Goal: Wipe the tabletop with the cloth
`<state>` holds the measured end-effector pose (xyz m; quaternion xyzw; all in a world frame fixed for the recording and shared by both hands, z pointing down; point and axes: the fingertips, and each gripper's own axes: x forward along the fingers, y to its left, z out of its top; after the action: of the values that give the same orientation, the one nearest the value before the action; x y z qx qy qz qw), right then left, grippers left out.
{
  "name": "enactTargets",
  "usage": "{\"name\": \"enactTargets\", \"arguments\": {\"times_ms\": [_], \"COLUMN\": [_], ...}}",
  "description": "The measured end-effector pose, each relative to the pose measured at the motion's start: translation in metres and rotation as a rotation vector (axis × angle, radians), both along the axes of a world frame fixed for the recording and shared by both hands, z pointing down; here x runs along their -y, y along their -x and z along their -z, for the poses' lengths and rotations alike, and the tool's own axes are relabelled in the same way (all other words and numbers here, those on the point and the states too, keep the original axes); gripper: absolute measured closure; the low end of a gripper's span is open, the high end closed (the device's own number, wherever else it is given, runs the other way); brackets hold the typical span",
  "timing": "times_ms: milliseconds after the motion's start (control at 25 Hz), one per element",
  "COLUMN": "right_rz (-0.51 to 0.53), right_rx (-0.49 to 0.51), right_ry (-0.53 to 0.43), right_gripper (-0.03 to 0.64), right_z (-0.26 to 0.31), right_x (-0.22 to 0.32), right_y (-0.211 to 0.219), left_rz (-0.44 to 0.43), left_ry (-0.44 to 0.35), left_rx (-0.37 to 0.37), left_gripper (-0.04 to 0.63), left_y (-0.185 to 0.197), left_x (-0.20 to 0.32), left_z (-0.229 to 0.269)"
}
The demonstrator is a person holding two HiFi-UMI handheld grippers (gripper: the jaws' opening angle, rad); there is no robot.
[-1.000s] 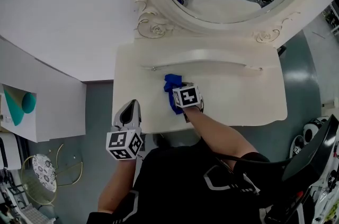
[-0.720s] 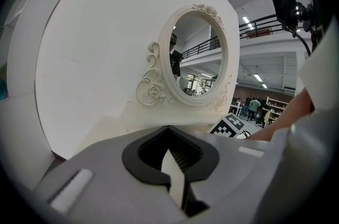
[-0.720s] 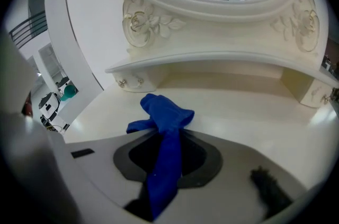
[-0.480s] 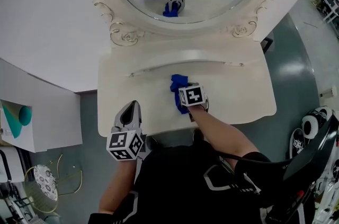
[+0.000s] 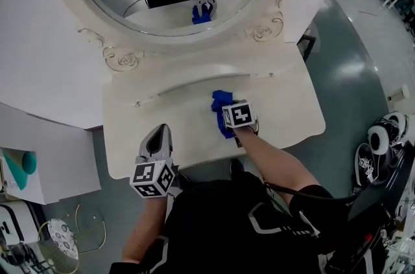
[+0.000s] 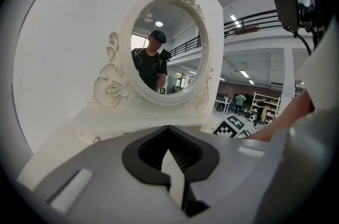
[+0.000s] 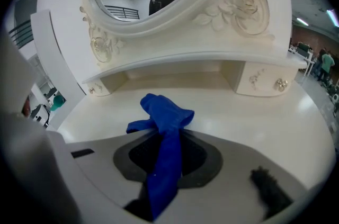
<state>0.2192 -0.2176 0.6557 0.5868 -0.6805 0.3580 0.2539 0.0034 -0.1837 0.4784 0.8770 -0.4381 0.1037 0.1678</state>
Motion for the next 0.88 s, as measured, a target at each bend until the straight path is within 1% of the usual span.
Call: {"name": "enactTargets", "arguments": {"times_ms": [400,560,720,880], "right_rz": [-0.11,-0.145,-0.203,-0.233], "right_rx": [0.0,-0.003,0.008,0.001], "right_ry": [0.009,0.008,0.0,0.002], "right_gripper": [0.529,0.529,0.529,0.529], "right_z": [0.0,-0.001,-0.001,-0.002], "right_x": [-0.028,-0.038,-0.049,-0.062], "right_y": [-0.109,-0.151,-0.195,-0.23], "left_rz": [-0.065,-0.077,-0.082,-0.098], "left_ry": [0.003,-0.013,-0.015,-0.024], "left_rx": [0.004,0.003,0.006,0.005], "left_gripper": [0.588,0.588,0.588,0.588], "left_y": [-0.075,-0.102,-0.13,-0.157], "left_x": [-0.012,-0.018,-0.022,-0.026], "left_z": [-0.002,0.003,0.003,0.006]}}
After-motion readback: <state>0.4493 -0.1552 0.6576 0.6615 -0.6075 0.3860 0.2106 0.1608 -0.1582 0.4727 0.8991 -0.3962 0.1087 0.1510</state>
